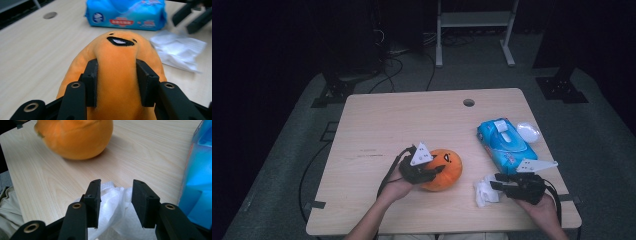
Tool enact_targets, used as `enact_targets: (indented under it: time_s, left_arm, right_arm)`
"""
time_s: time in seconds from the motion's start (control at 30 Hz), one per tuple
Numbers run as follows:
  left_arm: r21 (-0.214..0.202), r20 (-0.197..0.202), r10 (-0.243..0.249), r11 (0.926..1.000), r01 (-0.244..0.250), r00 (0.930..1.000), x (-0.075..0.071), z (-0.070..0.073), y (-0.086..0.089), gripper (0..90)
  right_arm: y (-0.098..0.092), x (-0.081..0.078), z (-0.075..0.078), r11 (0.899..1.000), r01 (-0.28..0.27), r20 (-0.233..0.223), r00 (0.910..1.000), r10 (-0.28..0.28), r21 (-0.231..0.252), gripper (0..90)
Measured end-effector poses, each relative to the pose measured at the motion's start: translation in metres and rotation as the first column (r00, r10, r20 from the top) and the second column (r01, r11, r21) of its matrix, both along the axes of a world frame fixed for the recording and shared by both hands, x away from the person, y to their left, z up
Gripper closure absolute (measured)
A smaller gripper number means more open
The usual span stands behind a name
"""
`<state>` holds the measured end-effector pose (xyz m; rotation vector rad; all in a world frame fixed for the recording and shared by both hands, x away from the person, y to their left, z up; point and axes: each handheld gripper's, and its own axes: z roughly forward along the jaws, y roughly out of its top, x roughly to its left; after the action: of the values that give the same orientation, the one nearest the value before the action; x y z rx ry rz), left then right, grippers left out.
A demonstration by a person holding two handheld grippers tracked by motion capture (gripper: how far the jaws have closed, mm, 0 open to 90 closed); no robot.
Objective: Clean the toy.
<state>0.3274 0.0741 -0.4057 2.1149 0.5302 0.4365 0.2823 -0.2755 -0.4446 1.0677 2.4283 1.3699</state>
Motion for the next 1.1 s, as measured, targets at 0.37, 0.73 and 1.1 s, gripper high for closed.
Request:
enact_targets:
  time_s: [0.37,0.73,1.1]
  left_arm:
    - [0.059,0.014,0.059,0.9964,-0.06,0.9981,0.024,-0.004,0.001,57.5]
    - [0.012,-0.007,0.06,0.9981,-0.06,0.9982,0.023,-0.001,0.004,43.1]
    - [-0.03,-0.007,0.059,0.9978,-0.059,0.9982,0.018,0.013,0.014,36.4]
  right_arm:
    - [0.001,-0.001,0.001,1.0,0.026,-0.007,0.9996,-0.026,0.002,48.1]
    - [0.005,-0.001,0.003,0.999,0.041,0.002,0.9992,-0.041,-0.006,41.9]
    - [0.003,0.0,0.002,0.999,0.044,-0.003,0.999,-0.044,-0.001,41.0]
